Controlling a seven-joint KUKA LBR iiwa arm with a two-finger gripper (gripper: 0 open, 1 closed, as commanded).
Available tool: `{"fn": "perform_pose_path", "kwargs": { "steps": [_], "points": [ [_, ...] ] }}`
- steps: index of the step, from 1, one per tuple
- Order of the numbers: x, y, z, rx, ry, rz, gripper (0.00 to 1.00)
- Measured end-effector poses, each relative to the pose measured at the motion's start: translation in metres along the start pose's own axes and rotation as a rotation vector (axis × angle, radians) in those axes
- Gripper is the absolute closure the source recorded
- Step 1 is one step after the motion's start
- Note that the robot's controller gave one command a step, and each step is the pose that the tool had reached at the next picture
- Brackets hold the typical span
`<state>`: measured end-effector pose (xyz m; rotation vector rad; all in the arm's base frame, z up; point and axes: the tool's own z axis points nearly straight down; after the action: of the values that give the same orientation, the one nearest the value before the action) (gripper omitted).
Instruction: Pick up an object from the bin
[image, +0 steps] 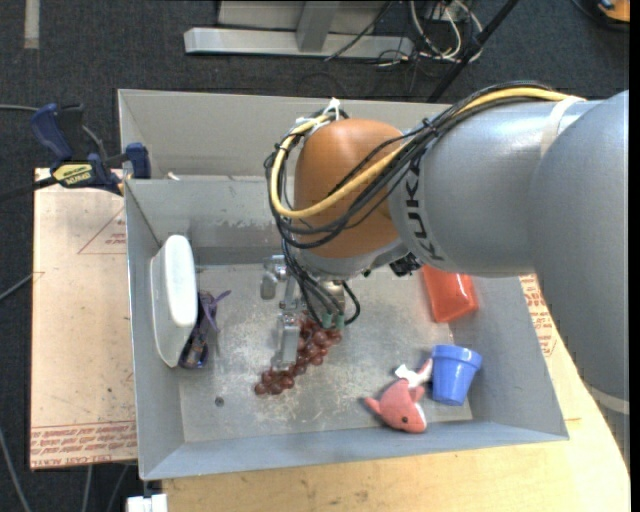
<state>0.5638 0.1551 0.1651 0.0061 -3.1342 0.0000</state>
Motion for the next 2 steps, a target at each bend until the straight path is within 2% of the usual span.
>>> {"fn": "perform_pose_path", "kwargs": {
  "steps": [1, 2],
  "points": [
    [-0.002, -0.001, -0.005, -0.001, -0.008, 0.003, 0.00],
    [0.001, -0.016, 0.011, -0.004, -0.012, -0.095, 0.00]
  ]
}}
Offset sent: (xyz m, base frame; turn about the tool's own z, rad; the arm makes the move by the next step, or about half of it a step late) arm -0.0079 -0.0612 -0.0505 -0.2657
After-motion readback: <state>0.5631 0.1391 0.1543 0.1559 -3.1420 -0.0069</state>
